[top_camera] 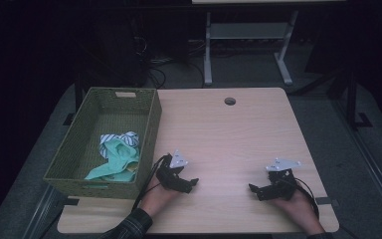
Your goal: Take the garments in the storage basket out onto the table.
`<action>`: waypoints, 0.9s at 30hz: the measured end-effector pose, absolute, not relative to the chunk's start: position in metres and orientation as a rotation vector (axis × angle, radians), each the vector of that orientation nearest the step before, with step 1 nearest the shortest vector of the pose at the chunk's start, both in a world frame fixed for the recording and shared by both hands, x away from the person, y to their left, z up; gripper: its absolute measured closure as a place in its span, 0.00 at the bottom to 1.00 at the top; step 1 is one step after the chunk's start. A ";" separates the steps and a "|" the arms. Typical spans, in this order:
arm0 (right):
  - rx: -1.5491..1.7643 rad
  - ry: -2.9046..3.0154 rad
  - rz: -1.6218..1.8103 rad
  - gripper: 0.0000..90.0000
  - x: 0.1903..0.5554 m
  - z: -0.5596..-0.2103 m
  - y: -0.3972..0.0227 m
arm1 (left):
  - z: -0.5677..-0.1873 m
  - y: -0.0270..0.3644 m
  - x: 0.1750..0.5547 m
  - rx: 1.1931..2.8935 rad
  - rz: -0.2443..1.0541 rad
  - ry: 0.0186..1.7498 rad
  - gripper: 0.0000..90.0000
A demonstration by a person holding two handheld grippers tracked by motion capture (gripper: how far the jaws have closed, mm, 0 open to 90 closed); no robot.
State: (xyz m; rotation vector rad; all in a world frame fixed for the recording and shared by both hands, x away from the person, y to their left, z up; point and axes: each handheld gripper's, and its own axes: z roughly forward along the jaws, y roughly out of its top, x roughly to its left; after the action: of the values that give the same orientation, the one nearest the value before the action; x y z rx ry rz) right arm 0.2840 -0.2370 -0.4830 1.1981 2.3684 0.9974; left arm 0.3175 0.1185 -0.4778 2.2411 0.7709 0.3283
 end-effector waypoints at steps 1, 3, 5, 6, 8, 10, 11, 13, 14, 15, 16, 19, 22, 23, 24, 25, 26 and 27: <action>1.199 2.368 0.997 0.00 0.284 -0.483 -0.237 | -0.478 0.118 0.317 2.240 0.328 0.772 0.13; 1.204 2.369 0.997 0.00 0.284 -0.483 -0.237 | -0.478 0.118 0.318 2.244 0.327 0.769 0.13; 1.205 2.370 0.997 0.00 0.284 -0.483 -0.237 | -0.478 0.118 0.318 2.243 0.328 0.769 0.13; 1.205 2.370 0.997 0.00 0.284 -0.483 -0.237 | -0.477 0.118 0.319 2.254 0.323 0.769 0.13; 1.205 2.369 0.997 0.00 0.284 -0.483 -0.237 | -0.476 0.117 0.319 2.260 0.318 0.774 0.13; 1.205 2.369 0.997 0.00 0.284 -0.483 -0.237 | -0.475 0.116 0.320 2.266 0.316 0.776 0.13; 1.205 2.370 0.997 0.00 0.284 -0.483 -0.237 | -0.475 0.115 0.321 2.277 0.313 0.777 0.13; 1.205 2.369 0.998 0.00 0.284 -0.483 -0.237 | -0.475 0.114 0.321 2.268 0.310 0.784 0.13; 1.205 2.369 0.998 0.00 0.284 -0.483 -0.237 | -0.475 0.114 0.321 2.270 0.309 0.783 0.13; 1.205 2.368 0.999 0.00 0.284 -0.483 -0.237 | -0.474 0.114 0.321 2.276 0.309 0.780 0.13; 1.205 2.368 0.999 0.00 0.284 -0.483 -0.237 | -0.474 0.113 0.322 2.277 0.307 0.781 0.13; 1.206 2.368 0.999 0.00 0.284 -0.483 -0.237 | -0.474 0.113 0.322 2.277 0.302 0.783 0.13; 1.206 2.368 1.000 0.00 0.284 -0.483 -0.237 | -0.473 0.112 0.322 2.278 0.295 0.782 0.14; 1.206 2.368 0.999 0.00 0.284 -0.483 -0.237 | -0.473 0.112 0.323 2.276 0.289 0.788 0.14; 1.206 2.367 1.000 0.00 0.284 -0.483 -0.237 | -0.473 0.112 0.323 2.281 0.286 0.788 0.14; 1.206 2.368 1.000 0.00 0.284 -0.483 -0.237 | -0.472 0.111 0.324 2.286 0.285 0.785 0.14; 1.206 2.367 1.000 0.00 0.284 -0.483 -0.237 | -0.472 0.110 0.324 2.287 0.286 0.785 0.14; 1.206 2.367 1.000 0.01 0.284 -0.483 -0.237 | -0.472 0.110 0.324 2.295 0.282 0.784 0.14</action>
State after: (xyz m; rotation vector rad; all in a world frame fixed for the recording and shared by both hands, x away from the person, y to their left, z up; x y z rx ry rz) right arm 0.2838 -0.2368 -0.4830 1.2060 2.3670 1.0005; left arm 0.3240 0.1097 -0.4715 2.2951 0.7843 0.2823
